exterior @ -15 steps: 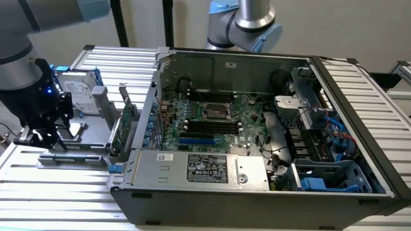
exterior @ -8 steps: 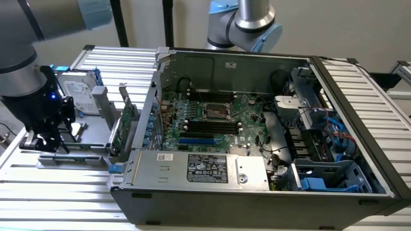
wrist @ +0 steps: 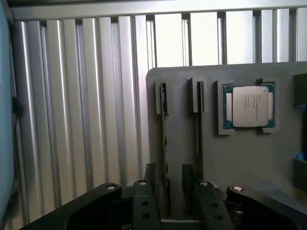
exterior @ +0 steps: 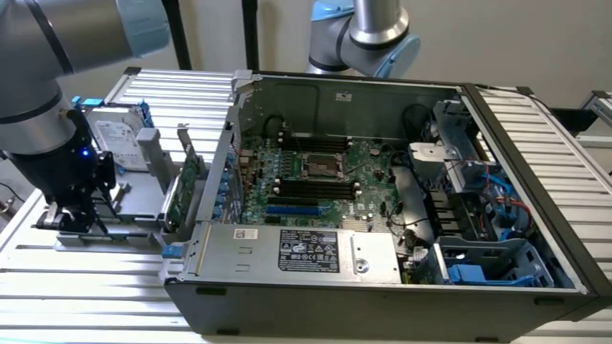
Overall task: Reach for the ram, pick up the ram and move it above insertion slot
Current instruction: 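Pick up the ram and move it above insertion slot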
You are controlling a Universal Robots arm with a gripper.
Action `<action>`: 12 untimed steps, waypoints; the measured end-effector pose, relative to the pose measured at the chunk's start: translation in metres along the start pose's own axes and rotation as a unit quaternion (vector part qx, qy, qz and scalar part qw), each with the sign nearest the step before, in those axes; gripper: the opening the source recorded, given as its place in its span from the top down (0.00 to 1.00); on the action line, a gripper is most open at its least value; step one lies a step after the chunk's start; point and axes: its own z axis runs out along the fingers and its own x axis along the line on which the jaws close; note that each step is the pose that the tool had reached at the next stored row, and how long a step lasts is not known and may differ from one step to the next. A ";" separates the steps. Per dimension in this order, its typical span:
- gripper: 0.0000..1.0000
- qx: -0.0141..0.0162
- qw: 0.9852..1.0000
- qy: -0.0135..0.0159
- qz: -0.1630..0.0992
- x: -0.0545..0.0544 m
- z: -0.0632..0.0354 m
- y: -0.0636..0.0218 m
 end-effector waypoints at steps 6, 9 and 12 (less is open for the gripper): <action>0.64 0.001 1.000 0.000 -0.001 0.000 0.0109 -0.0002; 0.64 0.002 1.000 -0.001 -0.002 0.000 0.0163 -0.0003; 0.64 0.002 1.000 -0.002 -0.002 0.000 0.0218 -0.0003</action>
